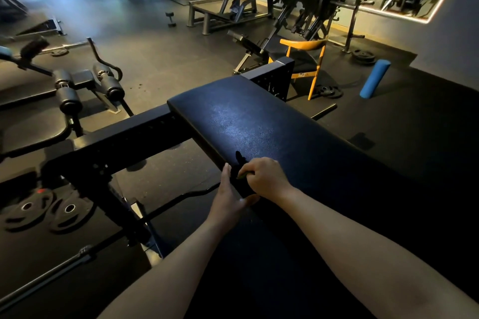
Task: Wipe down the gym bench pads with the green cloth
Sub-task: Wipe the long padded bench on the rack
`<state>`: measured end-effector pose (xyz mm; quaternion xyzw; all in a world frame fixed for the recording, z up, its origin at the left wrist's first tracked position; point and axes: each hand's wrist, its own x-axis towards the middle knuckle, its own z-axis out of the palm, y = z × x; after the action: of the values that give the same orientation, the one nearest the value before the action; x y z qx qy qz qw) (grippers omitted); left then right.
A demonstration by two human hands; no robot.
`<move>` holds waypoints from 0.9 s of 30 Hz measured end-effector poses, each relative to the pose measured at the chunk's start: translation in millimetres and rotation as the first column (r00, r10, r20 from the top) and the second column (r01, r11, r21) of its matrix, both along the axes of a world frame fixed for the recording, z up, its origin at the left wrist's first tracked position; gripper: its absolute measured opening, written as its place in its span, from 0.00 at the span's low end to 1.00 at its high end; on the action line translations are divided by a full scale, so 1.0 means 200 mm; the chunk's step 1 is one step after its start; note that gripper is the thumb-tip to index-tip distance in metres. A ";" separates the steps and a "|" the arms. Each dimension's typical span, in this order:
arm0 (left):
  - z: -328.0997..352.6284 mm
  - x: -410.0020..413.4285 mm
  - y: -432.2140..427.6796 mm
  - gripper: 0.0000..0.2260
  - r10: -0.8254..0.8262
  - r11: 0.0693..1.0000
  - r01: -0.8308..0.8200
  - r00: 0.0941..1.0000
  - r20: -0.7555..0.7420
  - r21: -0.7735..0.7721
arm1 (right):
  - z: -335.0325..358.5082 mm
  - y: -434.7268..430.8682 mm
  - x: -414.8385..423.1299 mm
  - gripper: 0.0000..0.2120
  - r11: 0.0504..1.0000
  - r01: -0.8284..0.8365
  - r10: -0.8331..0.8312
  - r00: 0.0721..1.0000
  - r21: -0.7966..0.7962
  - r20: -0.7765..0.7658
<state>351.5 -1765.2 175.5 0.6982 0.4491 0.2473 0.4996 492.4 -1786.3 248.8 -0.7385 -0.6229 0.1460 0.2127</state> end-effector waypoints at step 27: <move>0.16 0.01 -0.16 0.15 -0.001 0.959 -0.063 0.975 0.224 0.277 | -0.02 -0.20 -0.16 0.13 0.992 0.081 -0.037 0.922 0.097 -0.386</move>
<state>353.5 -1796.5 206.7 0.7232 0.3616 0.3930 0.4379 460.2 -1825.9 245.0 -0.7013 -0.5539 0.2464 0.3752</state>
